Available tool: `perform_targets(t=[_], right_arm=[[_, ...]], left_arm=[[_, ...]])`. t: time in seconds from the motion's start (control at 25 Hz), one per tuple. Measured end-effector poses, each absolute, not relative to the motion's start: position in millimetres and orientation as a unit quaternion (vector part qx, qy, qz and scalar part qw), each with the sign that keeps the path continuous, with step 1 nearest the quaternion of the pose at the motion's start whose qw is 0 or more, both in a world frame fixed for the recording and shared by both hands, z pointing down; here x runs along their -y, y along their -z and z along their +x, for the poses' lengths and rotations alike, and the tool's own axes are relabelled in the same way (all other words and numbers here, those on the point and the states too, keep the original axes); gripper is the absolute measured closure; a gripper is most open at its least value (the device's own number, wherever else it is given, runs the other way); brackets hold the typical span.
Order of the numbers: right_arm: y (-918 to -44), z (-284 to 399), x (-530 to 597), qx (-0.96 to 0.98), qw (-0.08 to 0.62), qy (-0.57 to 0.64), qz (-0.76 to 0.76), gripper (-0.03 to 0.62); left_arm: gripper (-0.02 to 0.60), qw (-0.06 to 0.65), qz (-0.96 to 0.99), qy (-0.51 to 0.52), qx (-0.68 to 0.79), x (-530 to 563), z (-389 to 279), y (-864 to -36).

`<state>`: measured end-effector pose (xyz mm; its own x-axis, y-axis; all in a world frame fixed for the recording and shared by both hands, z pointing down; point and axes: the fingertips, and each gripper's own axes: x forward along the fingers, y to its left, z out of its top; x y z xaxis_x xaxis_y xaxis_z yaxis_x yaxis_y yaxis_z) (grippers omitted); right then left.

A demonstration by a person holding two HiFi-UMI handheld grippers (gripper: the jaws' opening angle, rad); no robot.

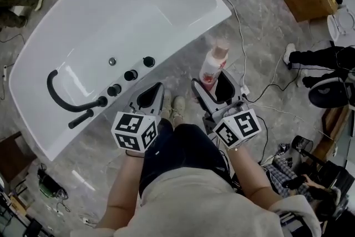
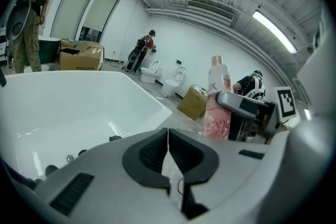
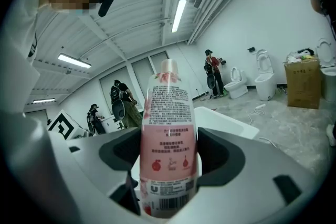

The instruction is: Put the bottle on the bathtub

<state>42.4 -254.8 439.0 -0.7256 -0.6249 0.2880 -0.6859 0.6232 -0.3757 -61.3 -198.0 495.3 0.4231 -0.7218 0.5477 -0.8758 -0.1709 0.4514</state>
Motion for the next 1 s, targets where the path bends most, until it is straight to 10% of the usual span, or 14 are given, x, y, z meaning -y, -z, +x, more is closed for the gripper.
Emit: perform_targets(t=[1.0], right_arm=[[-613.0, -8.3, 336.4, 0.907, 0.112, -0.211, 0.346, 0.284]], left_arm=[[0.572, 0.347, 0.731, -0.08, 0.583, 283.1, -81.1, -629.7]])
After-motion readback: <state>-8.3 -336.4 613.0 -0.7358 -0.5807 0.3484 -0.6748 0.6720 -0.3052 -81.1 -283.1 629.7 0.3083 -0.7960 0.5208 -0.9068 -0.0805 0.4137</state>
